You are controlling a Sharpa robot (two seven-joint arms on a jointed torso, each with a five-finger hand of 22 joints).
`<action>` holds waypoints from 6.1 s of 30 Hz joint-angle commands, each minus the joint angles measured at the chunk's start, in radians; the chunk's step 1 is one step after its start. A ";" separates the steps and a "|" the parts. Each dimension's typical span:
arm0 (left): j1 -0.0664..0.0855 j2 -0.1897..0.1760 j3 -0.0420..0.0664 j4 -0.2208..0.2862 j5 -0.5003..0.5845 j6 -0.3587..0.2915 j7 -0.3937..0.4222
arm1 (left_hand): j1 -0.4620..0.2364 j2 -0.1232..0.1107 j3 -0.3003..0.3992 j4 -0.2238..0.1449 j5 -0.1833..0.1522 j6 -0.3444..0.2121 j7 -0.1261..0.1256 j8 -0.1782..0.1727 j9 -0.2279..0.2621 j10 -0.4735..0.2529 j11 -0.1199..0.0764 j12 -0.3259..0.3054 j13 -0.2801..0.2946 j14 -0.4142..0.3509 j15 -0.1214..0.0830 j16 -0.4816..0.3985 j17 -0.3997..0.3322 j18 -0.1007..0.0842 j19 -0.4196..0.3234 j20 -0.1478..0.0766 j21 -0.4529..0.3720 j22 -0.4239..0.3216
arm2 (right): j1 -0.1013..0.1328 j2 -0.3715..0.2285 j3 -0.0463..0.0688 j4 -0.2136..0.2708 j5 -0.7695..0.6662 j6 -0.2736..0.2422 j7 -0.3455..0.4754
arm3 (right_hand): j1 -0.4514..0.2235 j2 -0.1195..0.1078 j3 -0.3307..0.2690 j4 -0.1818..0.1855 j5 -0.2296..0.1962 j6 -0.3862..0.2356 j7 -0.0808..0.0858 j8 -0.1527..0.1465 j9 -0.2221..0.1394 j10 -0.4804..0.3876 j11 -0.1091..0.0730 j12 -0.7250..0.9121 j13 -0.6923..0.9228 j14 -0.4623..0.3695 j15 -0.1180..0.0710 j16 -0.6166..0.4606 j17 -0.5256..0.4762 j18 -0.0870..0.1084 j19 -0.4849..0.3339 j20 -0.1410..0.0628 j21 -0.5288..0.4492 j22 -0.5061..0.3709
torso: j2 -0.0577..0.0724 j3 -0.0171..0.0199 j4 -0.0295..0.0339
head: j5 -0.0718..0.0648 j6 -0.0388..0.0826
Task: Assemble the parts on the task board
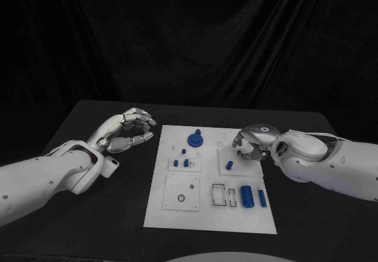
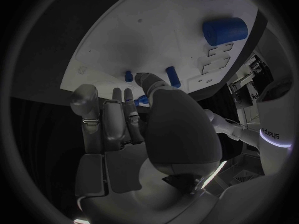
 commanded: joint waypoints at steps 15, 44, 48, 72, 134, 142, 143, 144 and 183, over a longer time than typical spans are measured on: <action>-0.003 0.002 0.001 0.000 0.009 0.027 0.085 | 0.014 0.008 -0.003 -0.004 0.015 -0.014 0.002 0.017 -0.006 -0.007 0.010 0.010 -0.007 0.001 0.008 -0.006 -0.004 0.012 -0.001 0.007 -0.014 -0.007 | -0.017 0.020 0.001 -0.025 -0.005 0.016 -0.014 | 0.019 0.022 0.025 -0.023 0.009 0.054 0.018 0.027 0.022 0.033 -0.016 0.012 -0.022 -0.011 -0.016 -0.001 -0.016 0.009 -0.004 -0.014 -0.007 0.108 | -0.002 0.0007 0.0010 | 0.000 -0.014; -0.008 0.005 0.001 -0.006 0.009 0.041 0.070 | 0.042 0.010 0.002 -0.011 0.033 -0.019 0.010 0.030 -0.012 -0.008 0.019 0.014 -0.017 0.009 0.014 -0.008 -0.007 0.015 0.010 0.014 -0.026 -0.012 | -0.036 0.017 0.001 -0.039 -0.005 -0.031 0.045 | 0.064 0.064 0.092 -0.105 0.043 0.123 0.033 0.073 0.110 0.246 -0.032 -0.031 -0.143 0.009 -0.014 0.019 -0.026 -0.008 0.037 -0.019 0.090 0.129 | -0.005 0.0019 0.0001 | 0.009 -0.016; -0.009 0.005 0.001 -0.006 0.009 0.041 0.068 | 0.044 0.010 0.002 -0.012 0.034 -0.020 0.010 0.030 -0.013 -0.008 0.019 0.014 -0.017 0.009 0.014 -0.008 -0.007 0.015 0.010 0.014 -0.026 -0.012 | -0.036 0.008 0.001 -0.029 -0.005 -0.052 0.052 | 0.064 0.064 0.092 -0.108 0.041 0.127 0.033 0.074 0.112 0.254 -0.033 -0.035 -0.149 0.010 -0.014 0.019 -0.027 -0.008 0.038 -0.019 0.093 0.130 | -0.005 0.0022 -0.0004 | 0.011 -0.019; -0.009 0.015 0.001 -0.020 0.009 0.033 0.049 | 0.072 -0.010 0.000 -0.030 0.048 -0.029 0.012 0.038 -0.021 -0.008 0.023 0.019 -0.025 0.011 0.013 -0.015 -0.012 0.020 0.024 0.018 -0.033 -0.012 | 0.094 -0.088 0.001 0.161 0.060 -0.084 0.033 | 0.066 0.065 0.088 -0.115 0.026 0.135 0.028 0.074 0.123 0.290 -0.040 -0.050 -0.174 0.020 -0.019 0.029 -0.021 -0.013 0.051 -0.021 0.127 0.137 | -0.007 0.0008 -0.0006 | 0.019 -0.024; -0.009 0.042 0.001 -0.016 0.009 0.059 0.023 | 0.086 -0.001 0.008 -0.041 0.064 -0.038 0.021 0.041 -0.030 -0.008 0.037 0.021 -0.033 0.009 0.023 -0.025 -0.018 0.021 0.036 0.023 -0.036 -0.007 | -0.084 0.182 0.001 0.191 -0.110 0.041 0.033 | 0.061 0.056 0.098 -0.120 0.017 0.114 0.036 0.037 0.108 0.290 -0.031 -0.097 -0.217 0.024 -0.013 0.033 -0.023 -0.008 0.043 -0.019 0.103 0.129 | -0.008 0.0045 0.0041 | 0.095 -0.109; -0.009 0.046 0.001 -0.021 0.009 0.063 0.019 | 0.087 0.001 0.009 -0.042 0.064 -0.038 0.022 0.041 -0.030 -0.008 0.039 0.021 -0.033 0.010 0.024 -0.025 -0.018 0.021 0.037 0.023 -0.036 -0.006 | -0.084 0.183 0.001 0.189 -0.118 0.028 0.037 | 0.061 0.056 0.098 -0.121 0.016 0.115 0.036 0.038 0.108 0.292 -0.031 -0.097 -0.217 0.025 -0.013 0.034 -0.022 -0.009 0.044 -0.018 0.106 0.130 | -0.009 0.0034 0.0038 | 0.101 -0.109; -0.010 0.047 0.001 -0.022 0.009 0.064 0.018 | 0.089 0.003 0.011 -0.043 0.064 -0.039 0.023 0.042 -0.031 -0.008 0.040 0.021 -0.034 0.011 0.024 -0.025 -0.018 0.021 0.038 0.023 -0.036 -0.005 | -0.084 0.184 0.001 0.189 -0.119 0.027 0.037 | 0.061 0.056 0.098 -0.121 0.016 0.115 0.036 0.038 0.108 0.292 -0.031 -0.097 -0.217 0.025 -0.013 0.034 -0.022 -0.009 0.044 -0.018 0.106 0.130 | -0.009 0.0038 0.0032 | 0.099 -0.109; -0.010 0.047 0.001 -0.023 0.009 0.064 0.018 | 0.089 0.003 0.011 -0.043 0.064 -0.039 0.023 0.042 -0.031 -0.008 0.040 0.021 -0.034 0.011 0.024 -0.025 -0.018 0.021 0.038 0.023 -0.036 -0.005 | -0.084 0.184 0.001 0.188 -0.119 0.027 0.037 | 0.061 0.055 0.098 -0.121 0.015 0.117 0.036 0.038 0.108 0.293 -0.031 -0.097 -0.218 0.024 -0.013 0.034 -0.022 -0.009 0.044 -0.018 0.107 0.130 | -0.008 0.0038 0.0030 | 0.100 -0.109; -0.021 0.056 0.001 -0.034 0.009 0.075 0.006 | 0.094 0.009 0.016 -0.048 0.065 -0.042 0.025 0.042 -0.034 -0.008 0.046 0.021 -0.036 0.014 0.026 -0.026 -0.019 0.021 0.041 0.023 -0.036 -0.002 | -0.093 0.202 0.001 0.165 -0.120 0.066 0.044 | 0.058 0.056 0.097 -0.121 0.008 0.120 0.036 0.037 0.108 0.297 -0.031 -0.099 -0.221 0.023 -0.013 0.030 -0.028 -0.008 0.042 -0.018 0.101 0.128 | -0.010 0.0030 0.0032 | 0.099 -0.109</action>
